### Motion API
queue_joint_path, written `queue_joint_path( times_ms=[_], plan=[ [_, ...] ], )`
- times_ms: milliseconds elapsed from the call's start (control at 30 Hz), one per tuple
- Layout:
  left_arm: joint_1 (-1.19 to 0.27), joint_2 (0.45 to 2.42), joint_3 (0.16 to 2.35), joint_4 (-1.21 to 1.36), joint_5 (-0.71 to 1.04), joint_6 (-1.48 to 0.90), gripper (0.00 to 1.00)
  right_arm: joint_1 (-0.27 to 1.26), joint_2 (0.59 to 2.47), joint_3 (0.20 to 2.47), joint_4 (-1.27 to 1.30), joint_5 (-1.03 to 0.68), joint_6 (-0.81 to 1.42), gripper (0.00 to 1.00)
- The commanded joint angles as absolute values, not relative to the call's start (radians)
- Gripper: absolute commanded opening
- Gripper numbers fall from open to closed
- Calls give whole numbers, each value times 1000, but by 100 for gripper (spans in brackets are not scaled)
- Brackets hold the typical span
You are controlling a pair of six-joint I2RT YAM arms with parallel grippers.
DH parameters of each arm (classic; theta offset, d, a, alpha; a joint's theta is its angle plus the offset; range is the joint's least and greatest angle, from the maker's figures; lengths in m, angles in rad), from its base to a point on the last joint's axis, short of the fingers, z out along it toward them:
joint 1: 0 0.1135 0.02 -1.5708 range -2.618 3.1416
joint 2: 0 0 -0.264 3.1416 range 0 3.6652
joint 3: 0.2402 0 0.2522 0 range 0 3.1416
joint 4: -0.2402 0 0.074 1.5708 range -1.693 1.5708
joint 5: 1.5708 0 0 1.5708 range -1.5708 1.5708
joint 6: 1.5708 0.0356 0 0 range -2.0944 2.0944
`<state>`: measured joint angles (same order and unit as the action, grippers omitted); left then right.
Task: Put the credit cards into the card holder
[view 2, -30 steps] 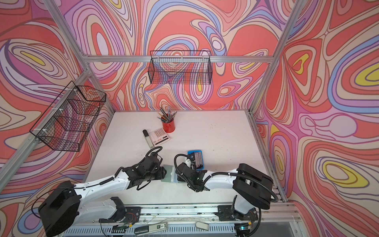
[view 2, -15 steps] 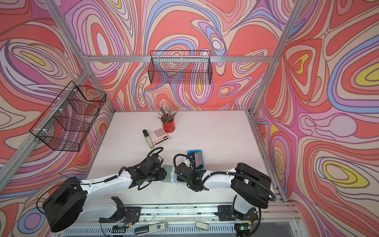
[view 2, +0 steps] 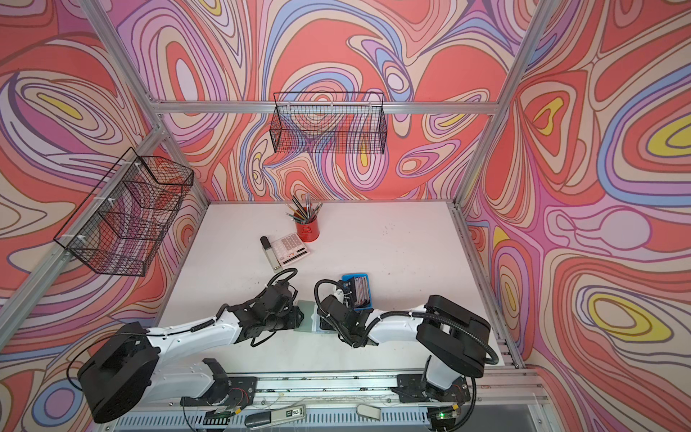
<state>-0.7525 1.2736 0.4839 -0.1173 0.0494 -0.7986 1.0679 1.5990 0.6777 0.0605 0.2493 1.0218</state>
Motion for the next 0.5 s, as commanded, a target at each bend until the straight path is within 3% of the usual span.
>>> queue_joint_path(
  times_ms=[0,333,467],
  plan=[
    [-747,1277,474,-106,50,-815,43,1065,1592,701,66,237,1021,44],
    [-744,1276,470,-103,50,-814,43,1065,1588,715,79,212,999,45],
    [-742,1273,469,-103,52,-812,43,1065,1582,713,104,194,989,50]
  ],
)
